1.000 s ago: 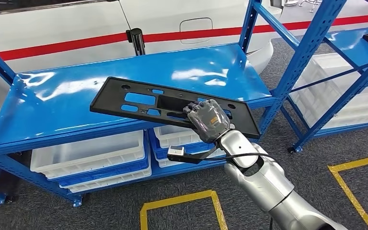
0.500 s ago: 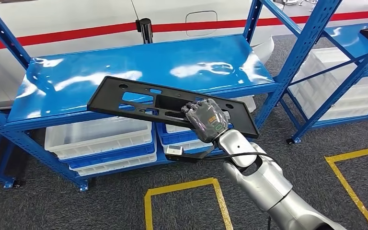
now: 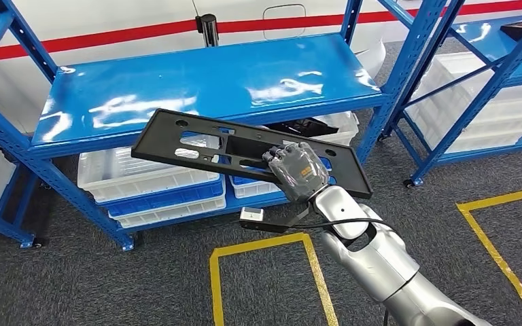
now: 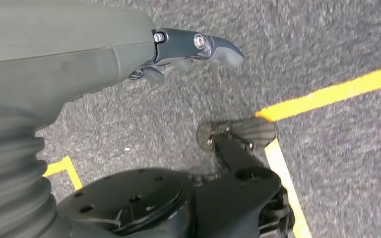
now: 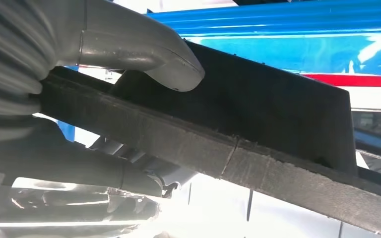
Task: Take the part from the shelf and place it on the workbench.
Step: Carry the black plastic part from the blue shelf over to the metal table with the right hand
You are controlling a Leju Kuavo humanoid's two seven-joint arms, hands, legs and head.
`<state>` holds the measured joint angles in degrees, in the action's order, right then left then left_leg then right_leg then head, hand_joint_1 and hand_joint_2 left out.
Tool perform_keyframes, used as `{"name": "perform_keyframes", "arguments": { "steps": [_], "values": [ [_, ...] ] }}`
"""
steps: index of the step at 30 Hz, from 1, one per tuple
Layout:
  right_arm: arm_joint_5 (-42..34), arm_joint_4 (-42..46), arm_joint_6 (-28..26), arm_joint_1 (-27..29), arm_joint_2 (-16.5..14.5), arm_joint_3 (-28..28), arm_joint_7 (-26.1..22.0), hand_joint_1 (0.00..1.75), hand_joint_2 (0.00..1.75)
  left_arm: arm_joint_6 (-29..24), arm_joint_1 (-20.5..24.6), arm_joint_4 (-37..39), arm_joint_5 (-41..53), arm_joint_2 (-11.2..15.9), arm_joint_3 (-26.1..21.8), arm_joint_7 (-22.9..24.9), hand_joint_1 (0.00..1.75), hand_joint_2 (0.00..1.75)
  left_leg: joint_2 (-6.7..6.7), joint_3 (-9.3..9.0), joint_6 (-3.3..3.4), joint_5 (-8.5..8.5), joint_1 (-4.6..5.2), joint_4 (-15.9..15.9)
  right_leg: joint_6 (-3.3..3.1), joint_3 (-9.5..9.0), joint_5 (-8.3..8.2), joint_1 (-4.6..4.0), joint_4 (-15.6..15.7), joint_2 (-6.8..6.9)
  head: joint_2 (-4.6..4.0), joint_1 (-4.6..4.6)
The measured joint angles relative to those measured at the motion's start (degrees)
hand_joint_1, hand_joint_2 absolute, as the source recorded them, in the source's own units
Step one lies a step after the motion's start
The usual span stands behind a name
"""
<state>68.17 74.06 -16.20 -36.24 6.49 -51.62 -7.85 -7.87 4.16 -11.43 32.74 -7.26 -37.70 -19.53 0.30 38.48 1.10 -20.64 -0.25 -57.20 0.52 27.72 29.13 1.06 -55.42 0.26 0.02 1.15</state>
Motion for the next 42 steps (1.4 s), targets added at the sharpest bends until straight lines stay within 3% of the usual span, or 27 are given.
{"name": "perform_keyframes", "arguments": {
  "steps": [3,4,5,7,8,10,12,14,15,17,19,20,21,22,24,26,27,29,30,32,34,35,36,37,39,41,42],
  "values": [
    [0.27,-0.01,0.01,0.15,-0.12,-0.09,-0.03,1.69,1.75,-0.03,-0.19,0.0,-0.3,0.02,0.0,-0.04,0.0,1.75,-0.23,2.47,-0.96,-8.83,-0.49,-8.47,-1.27,1.81,-2.17,0.32,-0.01,0.19,0.0,0.36],
    [0.29,-0.02,0.03,0.15,-0.19,-0.11,-0.09,1.69,1.75,-0.04,-0.19,0.0,-0.41,0.01,0.0,-0.06,0.0,1.75,-0.25,3.17,-1.29,-10.87,-0.62,-12.26,-1.27,2.62,-2.91,0.27,-0.1,0.19,0.0,0.44],
    [0.27,-0.02,0.06,0.15,-0.23,-0.14,-0.2,1.69,1.75,-0.05,-0.19,0.0,-0.51,0.01,0.0,-0.08,0.0,1.75,-0.25,3.33,-1.56,-11.41,-0.77,-14.95,-1.14,3.56,-3.53,0.25,-0.26,0.2,0.0,0.45],
    [0.09,-0.03,0.12,0.15,-0.32,-0.2,-0.46,1.69,1.75,-0.1,-0.19,0.0,-0.6,0.01,-0.01,-0.09,0.0,1.75,-0.23,1.1,-1.95,-9.29,-1.18,-15.19,-0.7,5.43,-4.55,0.34,-0.8,0.22,0.0,0.47],
    [-0.05,-0.03,0.13,0.13,-0.37,-0.21,-0.55,1.69,1.75,-0.13,-0.17,0.0,-0.62,0.02,-0.01,-0.09,0.0,1.75,-0.22,-1.47,-2.04,-7.94,-1.38,-12.3,-0.42,6.25,-4.91,0.44,-1.19,0.22,0.0,0.49],
    [-0.35,-0.03,0.14,0.01,-0.51,-0.21,-0.6,1.69,1.75,-0.19,-0.09,0.0,-0.63,0.03,-0.03,-0.1,0.0,1.75,-0.39,-7.0,-1.91,-7.65,-1.39,-4.65,0.34,7.55,-5.58,0.45,-1.92,0.24,0.0,0.47],
    [-0.69,-0.03,0.15,-0.19,-0.73,-0.22,-0.62,1.69,1.75,-0.24,-0.06,-0.01,-0.64,0.06,-0.09,-0.11,0.0,1.75,-0.57,-9.19,-1.31,-8.58,-0.93,-0.64,1.34,8.17,-6.43,0.44,-2.08,0.34,0.0,0.45],
    [-0.99,-0.04,0.2,-0.36,-1.03,-0.27,-0.7,1.69,1.75,-0.35,-0.08,-0.01,-0.81,0.09,-0.19,-0.12,0.0,1.75,-0.45,-8.69,-0.12,-7.76,-0.63,0.0,2.3,8.49,-7.2,0.43,-1.86,0.41,0.0,0.43],
    [-1.07,-0.04,0.23,-0.45,-1.19,-0.31,-0.76,1.69,1.75,-0.43,-0.05,-0.01,-0.93,0.08,-0.25,-0.14,0.0,1.75,-0.34,-8.29,0.6,-7.05,-0.57,0.28,2.47,9.0,-6.67,0.41,-2.28,0.36,0.0,0.41],
    [-1.08,-0.06,0.25,-0.55,-1.51,-0.52,-0.93,1.69,1.75,-0.49,0.01,-0.01,-1.19,0.06,-0.46,-0.21,0.0,1.75,-0.06,-7.1,1.89,-5.5,-0.62,0.75,2.01,10.84,-2.92,0.36,-6.35,0.24,0.0,0.13],
    [-1.07,-0.09,0.25,-0.51,-1.87,-0.93,-1.07,1.69,1.75,-0.52,0.02,-0.02,-1.43,0.08,-0.76,-0.29,0.0,1.75,0.02,-5.44,2.34,-4.21,-0.49,0.72,1.66,13.02,1.7,0.4,-13.88,0.12,0.0,-0.17],
    [-1.07,-0.11,0.25,-0.43,-2.03,-1.18,-1.11,1.69,1.75,-0.52,0.01,-0.02,-1.53,0.08,-0.92,-0.31,0.0,1.75,0.04,-4.57,2.31,-3.58,-0.47,0.69,1.95,13.49,2.78,0.41,-16.95,0.09,0.0,-0.18],
    [-1.07,-0.14,0.24,-0.35,-2.15,-1.4,-1.13,1.69,1.75,-0.53,0.0,-0.02,-1.58,0.08,-1.05,-0.31,0.0,1.75,0.05,-3.77,2.21,-2.99,-0.47,0.65,2.48,13.05,2.74,0.43,-18.2,0.06,0.0,-0.2],
    [-1.06,-0.16,0.23,-0.28,-2.27,-1.56,-1.14,1.69,1.75,-0.53,-0.02,-0.02,-1.61,0.08,-1.16,-0.31,0.0,1.75,0.06,-3.09,2.05,-2.46,-0.49,0.61,3.09,11.52,1.88,0.48,-17.22,0.05,0.0,-0.22],
    [-1.0,-0.2,0.19,-0.24,-2.63,-1.74,-1.11,1.69,1.75,-0.52,-0.07,-0.02,-1.67,0.07,-1.36,-0.27,0.0,1.75,0.04,-2.06,1.5,-1.63,-0.5,0.54,3.89,6.18,-0.14,0.67,-10.05,0.04,0.0,-0.25],
    [-0.54,-0.2,0.13,-0.15,-3.26,-1.84,-0.84,1.69,1.75,-0.53,-0.07,-0.02,-1.7,0.08,-1.53,-0.06,0.0,1.75,0.12,-1.38,0.78,-0.74,-0.31,0.47,3.66,1.73,-0.43,0.33,-2.95,-0.19,0.0,-0.19],
    [-0.05,-0.2,0.08,0.04,-3.57,-1.91,-0.59,1.69,1.75,-0.55,-0.08,-0.02,-1.7,0.09,-1.6,0.11,0.0,1.75,0.15,-1.15,0.51,-0.26,-0.19,0.48,3.36,0.88,-0.17,0.1,-1.31,-0.31,0.0,-0.14],
    [1.02,-0.21,0.02,0.71,-3.98,-2.08,-0.11,1.69,1.75,-0.64,-0.22,-0.02,-1.73,0.1,-1.68,0.48,0.0,1.75,0.16,-0.8,0.14,0.6,-0.15,0.61,2.6,1.05,-0.49,0.12,-0.81,-0.35,0.0,-0.08],
    [1.35,-0.22,0.01,1.03,-4.16,-2.19,-0.01,1.69,1.75,-0.72,-0.3,-0.01,-1.74,0.11,-1.71,0.62,0.0,1.75,0.15,-0.42,-0.06,0.01,-0.24,0.22,1.97,1.42,-0.88,0.29,-0.85,-0.29,0.0,-0.04],
    [1.62,-0.23,0.01,1.41,-4.49,-2.42,0.06,1.69,1.75,-0.85,-0.47,0.0,-1.78,0.12,-1.75,0.77,0.0,1.75,0.14,1.07,-0.56,-4.01,-0.46,-3.57,0.47,2.36,-1.8,0.57,-0.86,-0.11,0.0,0.17],
    [1.71,-0.23,0.01,1.62,-4.73,-2.63,0.08,1.69,1.75,-0.9,-0.47,0.0,-1.81,0.1,-1.79,0.8,0.0,1.75,0.12,3.06,-0.97,-9.64,-0.56,-11.49,-0.62,3.44,-2.71,0.17,-0.93,0.09,0.0,0.37],
    [1.73,-0.23,0.01,1.73,-4.76,-2.71,0.09,1.69,1.75,-0.9,-0.42,0.0,-1.83,0.1,-1.81,0.8,0.0,1.75,0.11,3.66,-1.05,-11.24,-0.56,-15.1,-0.92,4.01,-3.16,-0.06,-0.97,0.18,0.0,0.37],
    [1.73,-0.23,0.02,1.83,-4.76,-2.79,0.09,1.69,1.75,-0.9,-0.36,0.0,-1.85,0.09,-1.85,0.8,0.0,1.75,0.11,3.61,-1.03,-11.65,-0.55,-17.21,-1.06,4.56,-3.59,-0.25,-1.03,0.25,0.0,0.37],
    [1.73,-0.23,0.02,1.9,-4.78,-2.85,0.09,1.69,1.75,-0.9,-0.32,0.0,-1.85,0.09,-1.9,0.8,0.0,1.75,0.1,2.42,-0.85,-10.8,-0.53,-17.11,-1.11,5.18,-4.06,-0.42,-1.11,0.26,0.0,0.36],
    [1.73,-0.22,0.01,1.96,-4.86,-2.93,0.09,1.69,1.75,-0.91,-0.29,-0.01,-1.85,0.11,-1.99,0.81,0.0,1.75,-0.09,-2.71,0.0,-8.05,-0.39,-11.22,-1.06,6.25,-4.92,-0.67,-1.28,0.12,0.0,0.39],
    [1.68,-0.21,0.01,1.94,-5.0,-2.91,0.1,1.69,1.75,-0.94,-0.22,-0.05,-1.85,0.26,-2.05,0.81,0.0,1.75,-0.37,-8.31,0.97,-7.65,-0.05,-3.15,-0.56,6.99,-5.84,-0.92,-1.37,0.01,0.0,0.35],
    [1.61,-0.21,0.02,1.95,-5.11,-2.9,0.11,1.69,1.75,-0.93,-0.19,-0.06,-1.82,0.32,-2.07,0.82,0.0,1.75,-0.48,-9.67,1.29,-8.09,0.18,-0.82,-0.16,7.21,-6.26,-0.86,-1.37,0.04,0.0,0.34]
  ]
}}
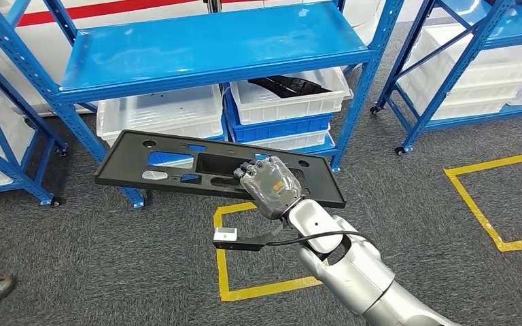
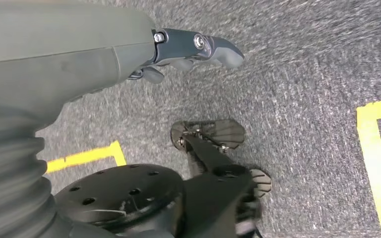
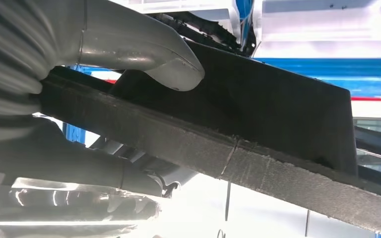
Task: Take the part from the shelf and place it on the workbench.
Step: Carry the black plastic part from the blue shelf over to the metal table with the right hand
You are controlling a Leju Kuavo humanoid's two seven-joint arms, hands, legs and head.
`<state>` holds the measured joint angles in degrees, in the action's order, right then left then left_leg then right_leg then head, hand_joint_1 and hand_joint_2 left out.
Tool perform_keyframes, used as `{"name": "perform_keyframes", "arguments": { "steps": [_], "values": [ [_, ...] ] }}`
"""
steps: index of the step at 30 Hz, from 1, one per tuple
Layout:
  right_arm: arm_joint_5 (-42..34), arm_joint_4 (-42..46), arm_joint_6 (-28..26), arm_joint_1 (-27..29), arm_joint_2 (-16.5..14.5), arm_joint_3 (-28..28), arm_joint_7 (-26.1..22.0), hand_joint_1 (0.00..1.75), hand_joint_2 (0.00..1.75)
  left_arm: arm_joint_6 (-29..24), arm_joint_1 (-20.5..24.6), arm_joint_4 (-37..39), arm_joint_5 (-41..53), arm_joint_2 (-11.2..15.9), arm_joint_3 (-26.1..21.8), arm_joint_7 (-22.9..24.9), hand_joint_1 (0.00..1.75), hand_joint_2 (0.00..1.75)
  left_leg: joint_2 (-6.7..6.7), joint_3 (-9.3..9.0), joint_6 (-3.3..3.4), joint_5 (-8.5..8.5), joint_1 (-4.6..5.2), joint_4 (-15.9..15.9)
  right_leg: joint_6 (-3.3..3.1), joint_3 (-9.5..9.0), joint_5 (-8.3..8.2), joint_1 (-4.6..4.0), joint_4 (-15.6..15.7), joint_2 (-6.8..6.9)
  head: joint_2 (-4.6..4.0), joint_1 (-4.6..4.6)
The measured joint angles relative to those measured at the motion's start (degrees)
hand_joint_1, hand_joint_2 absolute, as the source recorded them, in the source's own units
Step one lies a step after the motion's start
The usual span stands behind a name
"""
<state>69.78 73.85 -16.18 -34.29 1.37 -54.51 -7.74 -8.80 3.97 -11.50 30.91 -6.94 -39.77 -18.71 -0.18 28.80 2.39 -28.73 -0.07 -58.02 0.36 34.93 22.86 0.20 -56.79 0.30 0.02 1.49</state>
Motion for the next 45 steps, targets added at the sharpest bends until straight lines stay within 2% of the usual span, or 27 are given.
{"name": "perform_keyframes", "arguments": {
  "steps": [2,4,5,7,8,9,10,11,12,13,15,16,18,20,22,24,25,26,27,29,31,33,35,37,39,42,45],
  "values": [
    [0.13,0.01,-0.06,0.13,-0.23,0.15,0.0,1.69,1.75,0.37,0.0,0.0,0.07,0.01,-0.04,-0.03,0.0,1.75,0.04,-0.47,0.52,0.06,0.34,1.82,0.82,0.44,-0.91,0.12,0.17,0.08,0.0,0.04],
    [0.65,0.03,-0.25,0.45,-0.34,0.68,-0.01,1.69,1.75,1.14,-0.02,0.01,0.18,-0.13,-0.13,-0.51,0.0,1.75,0.3,0.12,1.08,1.26,0.14,2.71,1.04,1.42,-0.02,0.03,-0.82,0.01,0.0,-0.08],
    [0.92,0.05,-0.33,0.71,-0.34,1.11,-0.01,1.69,1.75,1.41,-0.03,0.02,0.28,-0.22,-0.19,-0.84,0.0,1.75,0.43,0.64,1.28,1.96,-0.06,3.12,0.92,2.29,1.75,0.0,-2.69,-0.06,0.0,-0.25],
    [1.34,0.13,-0.39,1.5,-0.28,2.05,-0.07,1.69,1.75,1.33,-0.06,0.02,0.56,-0.35,-0.33,-1.26,0.0,1.75,0.5,2.09,1.42,3.14,-0.18,3.15,0.59,4.52,6.6,0.36,-9.6,-0.15,0.0,-0.56],
    [1.55,0.15,-0.4,2.06,-0.26,2.45,-0.11,1.69,1.75,1.19,-0.09,0.02,0.66,-0.43,-0.38,-1.34,0.0,1.75,0.55,2.81,1.33,3.73,-0.21,3.14,0.81,5.35,8.06,0.61,-13.29,-0.15,0.0,-0.67],
    [1.71,0.17,-0.39,2.65,-0.24,2.78,-0.16,1.69,1.75,1.09,-0.13,0.02,0.74,-0.5,-0.44,-1.42,0.0,1.75,0.62,3.55,1.17,4.32,-0.26,3.1,1.39,5.65,8.27,0.83,-15.94,-0.15,0.0,-0.72],
    [1.79,0.17,-0.39,3.18,-0.24,3.02,-0.21,1.69,1.75,1.1,-0.15,0.02,0.76,-0.58,-0.47,-1.49,0.0,1.75,0.69,4.27,0.94,4.87,-0.35,3.06,2.2,5.08,7.31,1.05,-16.75,-0.15,0.0,-0.8],
    [1.83,0.18,-0.39,3.58,-0.24,3.2,-0.25,1.69,1.75,1.13,-0.17,0.02,0.78,-0.66,-0.48,-1.54,0.0,1.75,0.74,4.96,0.66,5.4,-0.44,3.02,3.01,3.53,5.86,1.32,-15.55,-0.14,0.0,-0.82],
    [1.84,0.21,-0.39,3.83,-0.26,3.34,-0.27,1.69,1.75,1.15,-0.18,0.02,0.8,-0.73,-0.49,-1.56,0.0,1.75,0.76,5.58,0.3,5.88,-0.51,2.9,3.62,0.99,4.68,1.6,-12.43,-0.12,0.0,-0.84],
    [1.87,0.29,-0.39,3.96,-0.33,3.49,-0.29,1.69,1.75,1.13,-0.17,0.02,0.81,-0.78,-0.49,-1.55,0.0,1.75,0.77,6.19,-0.08,6.27,-0.5,2.7,3.86,-2.22,4.46,1.68,-8.09,-0.14,0.0,-0.87],
    [1.91,0.54,-0.4,4.08,-0.53,3.81,-0.31,1.69,1.75,1.05,-0.18,0.02,0.87,-0.81,-0.5,-1.42,0.0,1.75,0.8,7.04,-0.89,7.03,-0.37,2.2,3.26,-6.57,5.75,1.47,-1.07,-0.25,0.0,-0.84],
    [1.93,0.63,-0.39,4.16,-0.63,3.99,-0.33,1.69,1.75,1.01,-0.19,0.02,0.92,-0.81,-0.51,-1.33,0.0,1.75,0.83,7.33,-1.2,7.41,-0.36,2.04,2.8,-7.29,6.41,1.22,0.39,-0.32,0.0,-0.81],
    [1.95,0.68,-0.38,4.45,-0.71,4.28,-0.34,1.69,1.75,1.0,-0.26,0.02,1.13,-0.82,-0.51,-1.21,0.0,1.75,0.87,7.78,-1.69,7.66,-0.67,1.69,1.86,-6.62,6.24,1.43,0.47,-0.41,0.0,-0.71],
    [2.06,0.74,-0.32,4.7,-0.76,4.64,-0.32,1.69,1.75,1.12,-0.34,0.02,1.52,-0.84,-0.5,-1.16,0.0,1.75,0.8,9.05,-2.07,5.15,-1.07,-0.84,0.59,-6.04,5.53,1.59,0.42,-0.56,0.0,-0.64],
    [2.5,0.82,-0.18,4.85,-0.83,5.08,-0.17,1.69,1.75,1.45,-0.34,0.02,1.98,-0.85,-0.48,-1.17,0.0,1.75,0.66,11.62,-2.41,0.24,-1.19,-7.73,-0.54,-5.26,4.77,1.24,0.4,-0.85,0.0,-0.58],
    [3.14,0.89,0.04,5.2,-0.83,5.54,0.17,1.69,1.75,1.9,-0.32,0.02,2.42,-0.86,-0.46,-1.17,0.0,1.75,0.6,13.38,-2.54,-2.66,-1.19,-14.2,-0.99,-4.4,4.11,0.77,0.35,-1.34,0.0,-0.61],
    [3.4,0.95,0.14,5.48,-0.81,5.75,0.34,1.69,1.75,2.07,-0.32,0.02,2.59,-0.86,-0.45,-1.16,0.0,1.75,0.56,12.9,-2.42,-2.47,-1.18,-14.8,-1.01,-4.08,3.83,0.58,0.33,-1.73,0.0,-0.61],
    [3.6,1.05,0.23,5.74,-0.8,5.95,0.51,1.69,1.75,2.19,-0.31,0.02,2.77,-0.85,-0.45,-1.14,0.0,1.75,0.38,11.3,-2.14,-1.39,-1.15,-13.16,-0.98,-3.85,3.57,0.4,0.31,-2.21,0.0,-0.61],
    [3.74,1.21,0.3,5.93,-0.81,6.13,0.64,1.69,1.75,2.27,-0.31,0.02,2.91,-0.85,-0.44,-1.1,0.0,1.75,-0.3,8.7,-1.65,0.17,-1.11,-9.59,-0.91,-3.68,3.33,0.26,0.3,-2.8,0.0,-0.6],
    [3.89,1.57,0.4,6.06,-0.88,6.43,0.78,1.69,1.75,2.33,-0.32,0.02,3.11,-0.64,-0.44,-0.96,0.0,1.75,-2.83,3.83,-0.5,1.79,-1.05,-2.13,-0.57,-3.3,2.86,0.29,0.3,-3.89,0.0,-0.79],
    [3.96,1.85,0.53,6.11,-0.99,6.68,0.87,1.69,1.75,2.41,-0.34,0.02,3.17,-0.44,-0.44,-0.7,0.0,1.75,-4.16,1.98,0.13,1.73,-0.73,1.0,0.09,-2.82,2.33,0.72,0.32,-4.95,0.0,-0.76],
    [3.99,2.1,0.72,6.28,-1.0,7.05,0.91,1.69,1.75,2.52,-0.28,0.02,3.23,-0.47,-0.44,-0.39,0.0,1.75,-2.94,1.72,0.34,2.2,-0.53,1.88,0.81,-2.35,1.95,0.85,0.27,-5.82,0.0,-0.55],
    [4.04,2.36,0.86,6.41,-0.91,7.45,0.92,1.69,1.75,2.67,-0.18,0.02,3.28,-0.54,-0.44,-0.17,0.0,1.75,-1.29,1.48,0.6,2.88,-0.75,2.97,0.94,-0.75,3.08,0.53,-1.96,-4.46,0.0,-0.7],
    [4.14,2.5,0.99,6.49,-0.84,7.66,0.95,1.69,1.75,2.77,-0.19,0.02,3.37,-0.58,-0.44,-0.01,0.0,1.75,0.3,1.58,0.74,3.24,-0.82,3.43,0.68,2.65,6.16,0.53,-8.58,-2.13,0.0,-0.93],
    [4.28,2.52,1.18,6.82,-0.71,7.83,1.0,1.69,1.75,2.79,-0.25,0.02,3.54,-0.58,-0.44,0.14,0.0,1.75,1.88,1.81,0.71,3.33,-0.79,3.4,1.05,5.72,8.45,0.94,-15.45,-1.23,0.0,-1.1],
    [4.36,2.51,1.26,7.22,-0.49,8.0,1.03,1.69,1.75,2.79,-0.26,0.02,3.73,-0.6,-0.44,0.23,0.0,1.75,3.42,1.9,0.56,3.4,-0.87,3.35,2.25,5.61,7.86,1.47,-16.0,-0.78,0.0,-1.18],
    [4.36,2.51,1.26,7.23,-0.48,8.0,1.03,1.69,1.75,2.79,-0.27,0.02,3.73,-0.6,-0.44,0.24,0.0,1.75,3.53,1.9,0.55,3.4,-0.88,3.35,2.39,5.3,7.61,1.53,-15.48,-0.73,0.0,-1.18]
  ]
}}
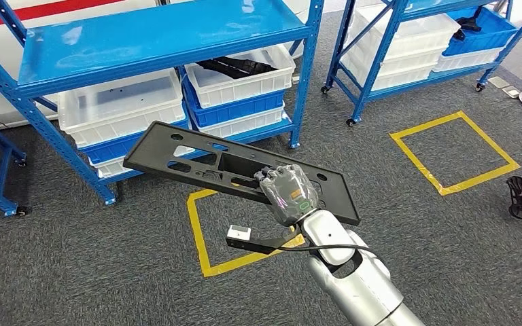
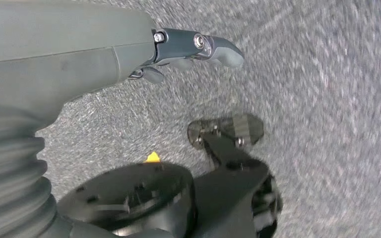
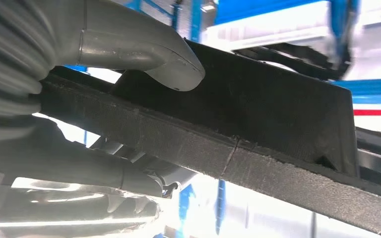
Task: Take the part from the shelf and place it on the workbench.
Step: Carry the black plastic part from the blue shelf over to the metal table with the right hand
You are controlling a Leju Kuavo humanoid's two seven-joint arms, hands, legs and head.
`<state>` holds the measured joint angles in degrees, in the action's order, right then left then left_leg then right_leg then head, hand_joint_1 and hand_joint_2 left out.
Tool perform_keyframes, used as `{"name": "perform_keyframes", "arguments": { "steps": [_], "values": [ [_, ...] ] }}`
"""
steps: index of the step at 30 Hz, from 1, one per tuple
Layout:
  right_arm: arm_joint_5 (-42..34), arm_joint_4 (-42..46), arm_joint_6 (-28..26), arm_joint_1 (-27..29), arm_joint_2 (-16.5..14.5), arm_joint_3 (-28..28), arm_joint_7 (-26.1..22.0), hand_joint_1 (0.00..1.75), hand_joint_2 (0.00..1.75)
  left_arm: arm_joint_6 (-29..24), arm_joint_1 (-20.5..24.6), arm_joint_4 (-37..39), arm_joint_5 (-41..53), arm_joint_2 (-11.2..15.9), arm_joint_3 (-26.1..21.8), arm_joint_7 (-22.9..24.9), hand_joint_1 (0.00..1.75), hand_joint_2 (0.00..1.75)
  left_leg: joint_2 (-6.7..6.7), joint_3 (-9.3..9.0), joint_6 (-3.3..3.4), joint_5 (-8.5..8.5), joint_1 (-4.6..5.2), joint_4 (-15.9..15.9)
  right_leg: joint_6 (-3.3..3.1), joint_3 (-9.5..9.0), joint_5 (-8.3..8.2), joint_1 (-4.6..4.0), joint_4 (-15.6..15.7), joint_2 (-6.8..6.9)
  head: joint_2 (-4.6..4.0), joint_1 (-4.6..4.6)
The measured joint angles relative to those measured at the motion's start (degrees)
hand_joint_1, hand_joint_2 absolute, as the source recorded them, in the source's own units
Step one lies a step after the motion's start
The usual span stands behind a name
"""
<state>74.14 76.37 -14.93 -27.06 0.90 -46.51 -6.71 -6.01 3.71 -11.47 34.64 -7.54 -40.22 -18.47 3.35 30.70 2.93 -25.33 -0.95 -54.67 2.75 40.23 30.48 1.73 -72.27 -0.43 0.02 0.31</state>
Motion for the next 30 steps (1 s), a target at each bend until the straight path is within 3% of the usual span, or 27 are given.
{"name": "perform_keyframes", "arguments": {
  "steps": [3,5,6,7,9,10,11,13,14,16,17,19,20,21,23,25,26,27,29,30],
  "values": [
    [0.0,0.0,0.0,0.0,0.01,0.01,0.0,1.69,1.75,0.0,0.0,0.0,0.0,-0.01,0.0,0.01,0.0,1.75,0.14,-0.01,-0.04,0.0,-0.01,-0.01,0.15,-0.49,-0.37,0.05,0.88,0.09,0.0,-0.01],
    [0.0,0.01,0.0,-0.09,0.01,0.04,0.02,1.69,1.75,0.01,0.05,-0.01,0.01,-0.08,0.0,0.03,0.0,1.75,1.13,0.03,-0.64,-0.22,0.06,-0.39,0.83,-4.48,-2.76,0.17,8.22,2.18,0.0,-0.13],
    [0.01,0.01,0.0,-0.13,0.02,0.17,0.07,1.69,1.75,0.02,0.12,-0.01,0.03,-0.11,0.0,0.05,0.0,1.75,2.1,0.09,-1.25,-0.28,0.1,-0.62,0.7,-6.27,-4.01,0.07,11.96,2.84,0.0,-0.07],
    [0.08,0.01,0.01,-0.19,-0.02,0.38,0.17,1.69,1.75,0.01,0.18,-0.01,0.07,-0.15,0.0,0.07,0.0,1.75,1.59,0.73,-2.04,-1.61,-0.06,-2.29,0.07,-7.63,-5.22,0.11,15.14,2.91,0.0,0.04],
    [0.33,-0.08,0.02,-0.17,-0.18,0.8,0.39,1.69,1.75,-0.03,0.11,-0.01,0.15,-0.18,-0.01,0.12,0.0,1.75,-1.02,4.96,-3.07,-6.79,-0.47,-11.93,-1.93,-6.86,-6.12,-0.19,15.68,-0.03,0.0,0.46],
    [0.46,-0.15,0.02,-0.16,-0.26,0.89,0.46,1.69,1.75,-0.05,0.02,0.0,0.17,-0.2,-0.01,0.14,0.0,1.75,-2.83,6.95,-3.2,-9.07,-0.67,-16.48,-2.51,-6.58,-6.5,-0.22,15.73,-1.41,0.0,0.57],
    [0.55,-0.23,0.02,-0.11,-0.3,0.89,0.48,1.69,1.75,-0.07,-0.07,0.0,0.17,-0.2,-0.02,0.17,0.0,1.75,-3.33,7.82,-3.05,-9.39,-0.66,-18.54,-2.69,-6.38,-6.69,-0.44,15.71,-2.49,0.0,0.62],
    [0.59,-0.32,0.02,-0.1,-0.31,0.95,0.53,1.69,1.75,-0.06,-0.06,0.0,0.26,-0.2,-0.01,0.24,0.0,1.75,-4.56,4.65,-2.41,-5.41,-0.65,-12.23,-2.6,-6.34,-6.91,-0.52,15.68,-4.0,0.0,0.66],
    [0.61,-0.34,0.02,-0.14,-0.34,1.07,0.62,1.69,1.75,-0.05,-0.04,0.0,0.37,-0.14,-0.01,0.35,0.0,1.75,-6.25,2.61,-1.91,-3.58,-0.68,-8.15,-2.43,-6.27,-7.07,-0.64,15.62,-4.68,0.0,0.61],
    [0.75,-0.45,0.02,-0.28,-0.39,1.49,0.98,1.69,1.75,-0.02,-0.04,0.0,0.63,-0.05,-0.02,0.59,0.0,1.75,-8.71,0.23,-1.19,-2.03,-0.58,-3.12,-1.84,-5.81,-7.44,-0.53,15.53,-5.88,0.0,0.64],
    [0.87,-0.57,0.01,-0.33,-0.38,1.81,1.24,1.69,1.75,-0.01,-0.01,0.0,0.76,-0.01,-0.02,0.72,0.0,1.75,-9.0,-0.01,-0.99,-2.09,-0.45,-2.45,-1.41,-5.49,-7.72,-0.36,15.58,-6.49,0.0,0.68],
    [1.21,-0.87,-0.07,-0.36,-0.24,2.62,1.76,1.69,1.75,0.09,0.07,0.0,1.11,-0.04,-0.02,0.79,0.0,1.75,-7.41,-0.14,-0.83,-1.58,-0.27,-1.75,-0.57,-4.71,-8.17,-0.19,15.57,-7.09,0.0,0.87],
    [1.38,-1.01,-0.14,-0.41,-0.1,3.1,2.04,1.69,1.75,0.2,0.12,0.0,1.34,-0.08,-0.02,0.78,0.0,1.75,-6.54,-0.19,-0.71,-1.2,-0.34,-1.3,-0.46,-3.99,-7.77,-0.37,14.72,-6.09,0.0,0.78],
    [1.56,-1.11,-0.2,-0.48,0.04,3.58,2.32,1.69,1.75,0.33,0.13,0.0,1.57,-0.11,-0.01,0.75,0.0,1.75,-5.58,-0.23,-0.57,-0.81,-0.4,-0.87,-0.55,-2.77,-6.74,-0.6,12.66,-4.52,0.0,0.58],
    [2.0,-1.25,-0.28,-0.56,0.34,4.52,2.91,1.69,1.75,0.57,0.09,0.0,1.95,-0.14,-0.01,0.72,0.0,1.75,-3.66,0.0,-0.37,-0.46,-0.35,-0.59,-0.98,0.76,-3.32,-0.73,5.35,-1.26,0.0,0.07],
    [2.6,-1.36,-0.29,-0.36,0.69,5.35,3.5,1.69,1.75,0.71,0.03,0.0,2.36,-0.1,-0.02,0.73,0.0,1.75,-1.73,0.23,-0.36,-0.34,-0.22,-0.61,-0.66,3.27,-1.13,-0.34,-0.79,-0.3,0.0,-0.11],
    [2.89,-1.39,-0.3,-0.25,0.93,5.82,3.78,1.69,1.75,0.77,0.04,0.0,2.55,-0.09,-0.02,0.74,0.0,1.75,-0.84,0.29,-0.46,-0.32,-0.27,-0.64,-0.14,3.01,-1.21,-0.07,-1.08,-0.09,0.0,-0.12],
    [3.14,-1.4,-0.31,-0.18,1.15,6.32,4.02,1.69,1.75,0.86,0.08,0.0,2.71,-0.09,-0.01,0.76,0.0,1.75,-0.03,0.29,-0.67,-0.36,-0.41,-0.73,0.6,1.46,-2.1,0.25,1.07,0.3,0.0,-0.12],
    [3.46,-1.39,-0.31,-0.28,1.48,7.23,4.32,1.69,1.75,0.98,0.16,-0.03,2.95,0.07,0.0,0.81,0.0,1.75,1.44,0.43,-1.57,-0.78,-0.55,-1.33,2.16,-3.47,-4.3,0.73,8.81,2.55,0.0,-0.23],
    [3.63,-1.34,-0.31,-0.35,1.55,7.57,4.52,1.69,1.75,0.96,0.22,-0.06,3.11,0.18,0.01,0.88,0.0,1.75,2.09,0.57,-2.13,-1.09,-0.52,-1.8,2.27,-5.18,-4.96,0.87,11.8,3.36,0.0,-0.22]
  ]
}}
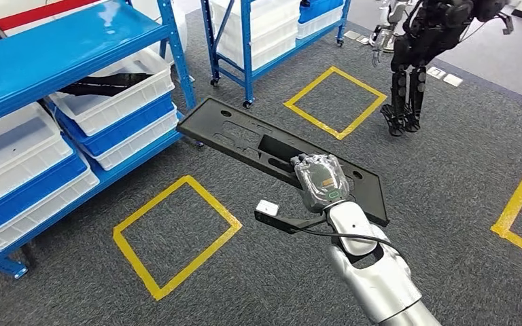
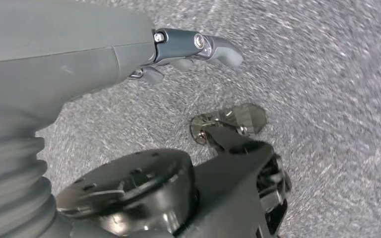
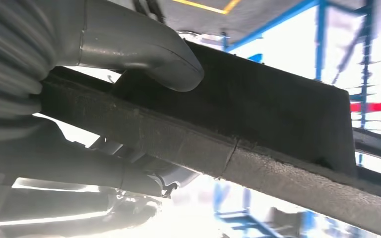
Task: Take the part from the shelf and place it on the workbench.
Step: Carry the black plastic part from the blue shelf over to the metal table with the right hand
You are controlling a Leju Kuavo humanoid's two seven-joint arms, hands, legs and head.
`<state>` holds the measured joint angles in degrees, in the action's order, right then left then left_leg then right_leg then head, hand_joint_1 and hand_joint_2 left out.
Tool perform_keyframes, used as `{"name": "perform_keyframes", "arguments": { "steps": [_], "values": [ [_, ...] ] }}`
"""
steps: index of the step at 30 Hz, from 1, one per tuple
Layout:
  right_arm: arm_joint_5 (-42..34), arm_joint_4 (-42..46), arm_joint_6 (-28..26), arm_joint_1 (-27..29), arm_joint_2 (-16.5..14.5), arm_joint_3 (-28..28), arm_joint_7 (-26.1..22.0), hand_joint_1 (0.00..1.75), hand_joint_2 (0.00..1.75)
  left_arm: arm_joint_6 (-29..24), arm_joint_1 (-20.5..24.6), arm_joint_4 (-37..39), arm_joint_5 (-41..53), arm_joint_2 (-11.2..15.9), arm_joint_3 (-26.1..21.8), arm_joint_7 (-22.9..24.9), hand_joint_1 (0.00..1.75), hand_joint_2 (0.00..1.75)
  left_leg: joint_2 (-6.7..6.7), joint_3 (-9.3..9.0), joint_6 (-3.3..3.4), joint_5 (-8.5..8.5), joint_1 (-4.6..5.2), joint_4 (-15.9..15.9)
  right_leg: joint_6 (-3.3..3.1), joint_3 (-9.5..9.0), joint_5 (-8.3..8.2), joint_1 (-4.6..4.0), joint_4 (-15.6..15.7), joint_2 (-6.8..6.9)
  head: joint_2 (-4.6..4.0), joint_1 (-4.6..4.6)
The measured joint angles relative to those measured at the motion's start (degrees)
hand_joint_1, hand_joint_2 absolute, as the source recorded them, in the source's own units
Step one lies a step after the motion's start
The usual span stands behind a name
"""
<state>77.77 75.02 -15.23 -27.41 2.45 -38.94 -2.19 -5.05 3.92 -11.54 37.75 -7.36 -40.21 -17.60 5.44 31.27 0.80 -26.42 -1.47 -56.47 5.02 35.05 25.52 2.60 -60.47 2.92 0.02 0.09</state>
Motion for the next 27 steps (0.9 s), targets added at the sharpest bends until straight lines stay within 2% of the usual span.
{"name": "perform_keyframes", "arguments": {
  "steps": [1,3,4,5,6,8,9,10,11,12,13,14,15,16,17,19,20,21,22,23,24,25,26,27],
  "values": [
    [0.19,0.05,0.0,-0.03,0.08,0.29,0.22,1.69,1.75,-0.12,0.1,-0.03,0.21,0.13,0.01,0.13,0.0,1.75,0.53,0.13,-0.44,-0.21,0.1,-0.37,-0.34,-0.82,-0.2,-0.01,1.57,0.43,0.0,0.08],
    [0.57,0.19,0.0,0.12,0.47,1.0,0.71,1.69,1.75,-0.38,0.48,-0.06,0.61,0.18,0.04,0.59,0.0,1.75,1.38,0.14,-0.86,-0.23,0.07,-0.58,-1.81,-0.51,-0.23,-0.18,1.77,-0.73,0.0,0.31],
    [0.7,0.32,0.0,0.26,0.77,1.42,0.89,1.69,1.75,-0.48,0.73,-0.07,0.83,0.15,0.07,0.85,0.0,1.75,1.08,0.15,-0.99,-0.4,-0.15,-0.66,-2.37,-0.34,-0.31,-0.29,1.71,-1.31,0.0,0.45],
    [0.78,0.54,0.0,0.38,1.09,1.86,1.02,1.69,1.75,-0.54,0.97,-0.07,0.97,0.11,0.09,1.07,0.0,1.75,0.14,0.32,-1.09,-1.08,-0.41,-1.22,-2.79,-0.23,-0.45,-0.38,1.7,-1.87,0.0,0.49],
    [0.85,0.83,0.0,0.47,1.34,2.24,1.15,1.69,1.75,-0.59,1.16,-0.07,1.1,0.07,0.11,1.2,0.0,1.75,-1.28,0.95,-1.14,-2.51,-0.59,-2.94,-3.16,-0.15,-0.6,-0.44,1.73,-2.45,0.0,0.58],
    [0.91,1.33,0.0,0.55,1.62,2.78,1.31,1.69,1.75,-0.68,1.32,-0.07,1.23,0.03,0.17,1.4,0.0,1.75,-4.1,3.81,-0.95,-6.71,-0.49,-9.86,-3.63,-0.01,-0.84,-0.84,1.76,-3.68,0.0,0.75],
    [0.94,1.47,0.0,0.6,1.7,2.91,1.37,1.69,1.75,-0.7,1.34,-0.07,1.25,0.01,0.2,1.47,0.0,1.75,-4.69,5.7,-0.65,-8.53,-0.23,-14.03,-3.81,0.08,-0.94,-1.19,1.76,-4.45,0.0,0.82],
    [0.96,1.56,0.0,0.7,1.81,2.98,1.38,1.69,1.75,-0.72,1.36,-0.07,1.26,0.0,0.23,1.52,0.0,1.75,-4.94,7.22,-0.14,-9.4,0.09,-17.05,-3.98,0.16,-1.04,-1.61,1.76,-5.29,0.0,0.85],
    [0.98,1.63,-0.01,0.83,1.93,3.02,1.38,1.69,1.75,-0.72,1.4,-0.07,1.26,0.0,0.27,1.56,0.0,1.75,-5.13,7.9,0.67,-9.12,0.55,-18.11,-4.15,0.2,-1.14,-2.07,1.75,-6.19,0.0,0.84],
    [1.0,1.74,-0.01,0.97,2.03,3.08,1.38,1.69,1.75,-0.73,1.48,-0.07,1.26,-0.01,0.31,1.58,0.0,1.75,-5.48,7.56,1.75,-7.7,1.2,-16.92,-4.34,0.19,-1.25,-2.52,1.75,-7.11,0.0,0.83],
    [1.01,1.93,-0.01,1.08,2.09,3.15,1.38,1.69,1.75,-0.75,1.59,-0.08,1.26,0.0,0.36,1.6,0.0,1.75,-6.33,6.27,3.11,-5.34,2.07,-13.76,-4.55,0.12,-1.36,-2.87,1.77,-8.0,0.0,0.83],
    [1.01,2.13,-0.01,1.12,2.11,3.23,1.38,1.69,1.75,-0.77,1.71,-0.13,1.26,0.24,0.39,1.6,0.0,1.75,-8.13,4.67,4.83,-2.96,2.82,-10.06,-4.75,0.11,-1.47,-2.92,1.8,-8.78,0.0,0.68],
    [1.04,2.32,-0.03,1.04,2.13,3.29,1.38,1.69,1.75,-0.78,1.83,-0.18,1.27,0.48,0.44,1.57,0.0,1.75,-9.91,3.38,6.28,-1.08,3.41,-6.96,-4.88,0.15,-1.58,-3.05,1.83,-9.49,0.0,0.38],
    [1.1,2.48,-0.08,1.0,2.12,3.34,1.4,1.69,1.75,-0.78,1.97,-0.28,1.28,0.78,0.46,1.49,0.0,1.75,-11.24,2.51,7.35,0.12,3.91,-4.81,-4.85,0.33,-1.75,-2.69,1.89,-10.15,0.0,0.24],
    [1.24,2.61,-0.14,1.04,2.17,3.4,1.43,1.69,1.75,-0.75,2.16,-0.39,1.32,0.96,0.49,1.39,0.0,1.75,-11.87,2.19,7.97,0.56,4.15,-3.8,-4.7,0.57,-1.97,-2.19,2.04,-10.9,0.0,0.26],
    [1.57,3.1,-0.25,1.43,2.37,3.75,1.5,1.69,1.75,-0.67,2.61,-0.51,1.44,0.9,0.55,1.14,0.0,1.75,-10.38,1.24,8.3,1.28,4.56,-1.43,-4.1,0.78,-2.85,-1.61,3.04,-12.58,0.0,0.8],
    [1.72,3.44,-0.32,1.7,2.61,4.09,1.5,1.69,1.75,-0.65,2.87,-0.53,1.5,0.75,0.61,1.04,0.0,1.75,-9.34,0.26,8.24,1.91,4.36,0.62,-4.0,0.93,-3.1,-1.89,3.36,-12.04,0.0,0.96],
    [1.8,3.75,-0.43,1.72,2.85,4.41,1.51,1.69,1.75,-0.6,3.06,-0.55,1.53,0.62,0.67,0.91,0.0,1.75,-8.32,-0.78,8.27,2.59,4.03,2.81,-3.98,1.39,-2.8,-2.26,2.83,-10.55,0.0,0.86],
    [1.84,3.97,-0.55,1.52,3.09,4.69,1.52,1.69,1.75,-0.56,3.2,-0.55,1.54,0.42,0.75,0.83,0.0,1.75,-7.23,-1.62,8.0,3.15,3.61,4.59,-3.99,2.34,-1.92,-2.54,1.1,-8.54,0.0,0.77],
    [1.85,4.09,-0.69,1.24,3.33,4.97,1.52,1.69,1.75,-0.49,3.31,-0.55,1.58,0.21,0.83,0.76,0.0,1.75,-6.17,-2.06,7.46,3.51,3.23,5.56,-3.94,3.8,-0.51,-2.54,-1.89,-6.2,0.0,0.62],
    [1.85,4.14,-0.78,0.94,3.47,5.22,1.54,1.69,1.75,-0.44,3.33,-0.55,1.64,0.02,0.89,0.79,0.0,1.75,-5.19,-2.14,7.06,3.54,2.97,5.81,-3.64,5.49,0.99,-2.17,-5.46,-4.91,0.0,0.52],
    [1.81,4.15,-0.83,0.88,3.59,5.49,1.55,1.69,1.75,-0.51,3.31,-0.54,1.71,-0.11,0.92,0.92,0.0,1.75,-4.14,-2.13,6.38,3.4,2.67,5.74,-3.13,6.92,1.98,-1.65,-8.45,-4.19,0.0,0.49],
    [1.77,4.15,-0.85,1.0,3.72,5.8,1.56,1.69,1.75,-0.63,3.29,-0.52,1.77,-0.19,0.95,1.1,0.0,1.75,-3.17,-2.13,5.66,3.19,2.32,5.6,-2.39,7.61,2.3,-1.03,-9.96,-3.7,0.0,0.45],
    [1.74,4.15,-0.85,1.15,3.85,6.09,1.58,1.69,1.75,-0.76,3.28,-0.51,1.8,-0.26,0.96,1.31,0.0,1.75,-2.25,-2.11,4.87,2.92,1.91,5.32,-1.41,7.21,1.78,-0.36,-9.36,-3.24,0.0,0.45]
  ]
}}
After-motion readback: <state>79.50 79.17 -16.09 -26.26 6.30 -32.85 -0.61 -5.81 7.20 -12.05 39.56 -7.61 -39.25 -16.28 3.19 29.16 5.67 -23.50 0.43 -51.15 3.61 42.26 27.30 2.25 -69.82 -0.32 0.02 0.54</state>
